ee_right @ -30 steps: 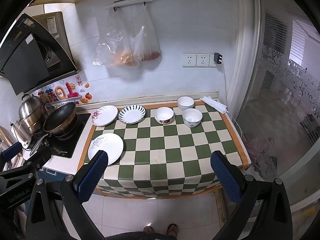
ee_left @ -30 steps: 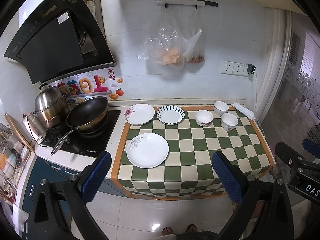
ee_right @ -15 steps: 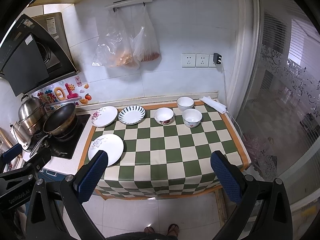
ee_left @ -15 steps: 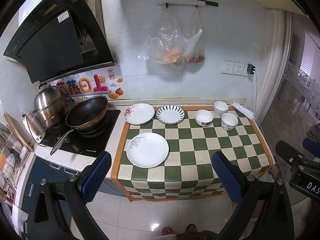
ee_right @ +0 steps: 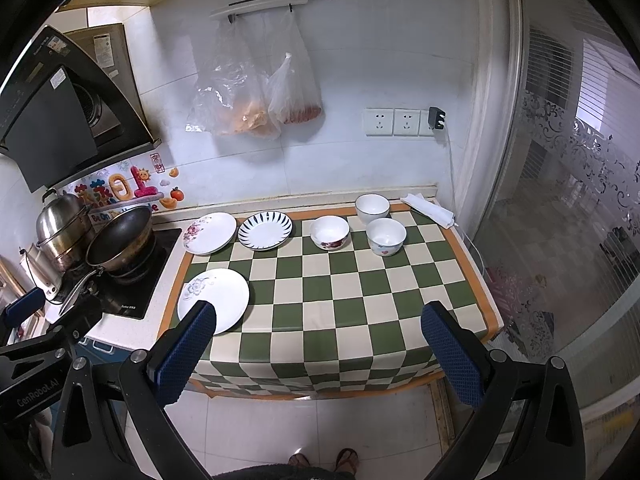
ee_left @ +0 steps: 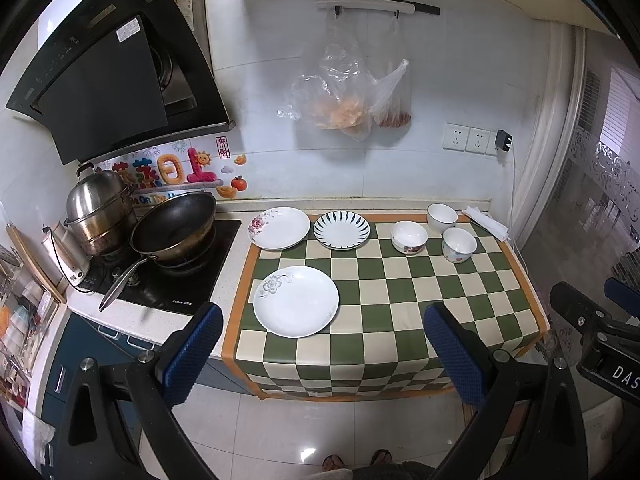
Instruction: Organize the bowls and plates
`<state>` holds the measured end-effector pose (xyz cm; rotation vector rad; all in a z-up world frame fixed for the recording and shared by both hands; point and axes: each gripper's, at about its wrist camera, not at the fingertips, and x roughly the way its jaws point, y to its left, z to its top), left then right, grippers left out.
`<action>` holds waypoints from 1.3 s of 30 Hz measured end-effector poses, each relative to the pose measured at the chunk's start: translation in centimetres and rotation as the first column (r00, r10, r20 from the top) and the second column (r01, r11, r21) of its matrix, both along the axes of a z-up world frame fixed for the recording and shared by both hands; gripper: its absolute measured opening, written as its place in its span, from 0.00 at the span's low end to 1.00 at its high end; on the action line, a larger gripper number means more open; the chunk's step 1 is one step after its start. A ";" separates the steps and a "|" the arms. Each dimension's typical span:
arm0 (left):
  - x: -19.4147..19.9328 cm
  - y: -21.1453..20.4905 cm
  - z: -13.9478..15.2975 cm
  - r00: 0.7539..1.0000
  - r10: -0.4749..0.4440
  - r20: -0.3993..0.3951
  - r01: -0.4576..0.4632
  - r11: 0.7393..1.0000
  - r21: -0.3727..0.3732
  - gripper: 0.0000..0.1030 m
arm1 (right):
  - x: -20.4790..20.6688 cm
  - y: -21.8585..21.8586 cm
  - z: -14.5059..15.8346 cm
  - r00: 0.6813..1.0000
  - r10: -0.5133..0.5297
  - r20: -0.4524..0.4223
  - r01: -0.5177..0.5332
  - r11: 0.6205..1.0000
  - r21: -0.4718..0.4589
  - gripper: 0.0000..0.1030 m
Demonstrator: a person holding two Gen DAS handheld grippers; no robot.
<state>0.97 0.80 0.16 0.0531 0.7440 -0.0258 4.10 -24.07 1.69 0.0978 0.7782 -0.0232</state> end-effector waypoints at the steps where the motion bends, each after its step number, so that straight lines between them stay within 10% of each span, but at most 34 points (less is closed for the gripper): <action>1: 0.0 0.0 0.0 1.000 0.000 0.000 0.000 1.000 -0.001 1.00 | 0.0 0.0 0.0 1.000 -0.001 0.000 0.001 1.000 0.002 1.00; 8: 2.6 1.9 -1.6 1.000 0.024 -0.003 -0.024 1.000 0.001 1.00 | 2.3 1.4 -2.2 0.999 0.031 0.015 -0.032 0.998 0.060 1.00; 15: 10.3 7.9 -9.1 0.981 0.116 -0.153 -0.118 0.993 -0.003 1.00 | 9.9 5.3 -10.6 0.974 0.158 -0.159 -0.123 0.970 0.212 1.00; 32: 28.6 16.2 -30.9 0.791 0.198 -0.579 -0.297 0.951 -0.081 0.80 | 33.4 13.9 -36.3 0.782 0.351 -0.515 -0.209 0.926 0.313 0.97; 39: 32.4 18.1 -36.4 0.703 0.200 -0.683 -0.355 0.930 -0.093 0.55 | 39.3 16.2 -44.3 0.666 0.435 -0.606 -0.213 0.890 0.404 0.67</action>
